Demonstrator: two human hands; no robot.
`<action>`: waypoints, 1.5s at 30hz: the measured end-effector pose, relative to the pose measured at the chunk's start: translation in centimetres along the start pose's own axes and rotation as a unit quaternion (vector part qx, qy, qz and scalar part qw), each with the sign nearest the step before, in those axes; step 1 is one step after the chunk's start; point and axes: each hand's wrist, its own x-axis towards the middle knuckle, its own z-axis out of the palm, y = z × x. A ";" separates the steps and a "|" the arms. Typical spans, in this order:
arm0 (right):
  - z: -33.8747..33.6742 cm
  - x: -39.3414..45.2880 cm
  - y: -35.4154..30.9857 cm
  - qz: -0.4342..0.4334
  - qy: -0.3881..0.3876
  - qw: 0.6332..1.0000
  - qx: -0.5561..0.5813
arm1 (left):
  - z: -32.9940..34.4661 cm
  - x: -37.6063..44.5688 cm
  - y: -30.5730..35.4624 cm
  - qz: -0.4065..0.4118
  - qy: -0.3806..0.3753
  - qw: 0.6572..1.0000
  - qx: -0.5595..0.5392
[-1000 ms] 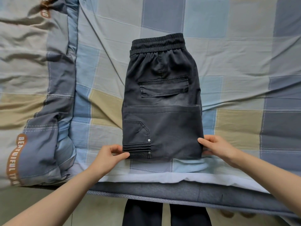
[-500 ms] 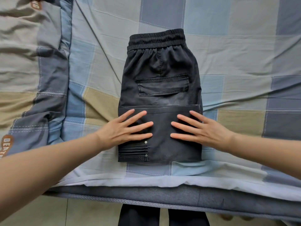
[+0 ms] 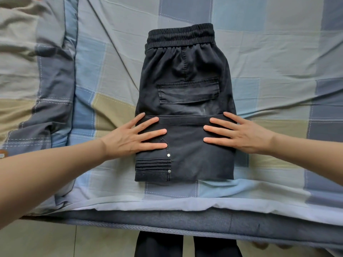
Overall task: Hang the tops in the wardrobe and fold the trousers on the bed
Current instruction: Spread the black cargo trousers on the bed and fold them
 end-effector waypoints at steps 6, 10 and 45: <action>-4.0 -3.1 -4.3 -0.093 -0.057 0.986 0.123 | -3.1 -1.4 5.2 0.103 -0.133 0.964 -0.205; -5.1 -5.1 -6.0 -0.005 -0.190 0.781 0.595 | -5.3 -2.0 5.4 0.069 -0.228 0.783 -0.574; -0.9 -2.9 -2.9 0.621 0.141 0.435 0.637 | -6.0 1.8 16.3 -0.528 0.142 0.358 -0.757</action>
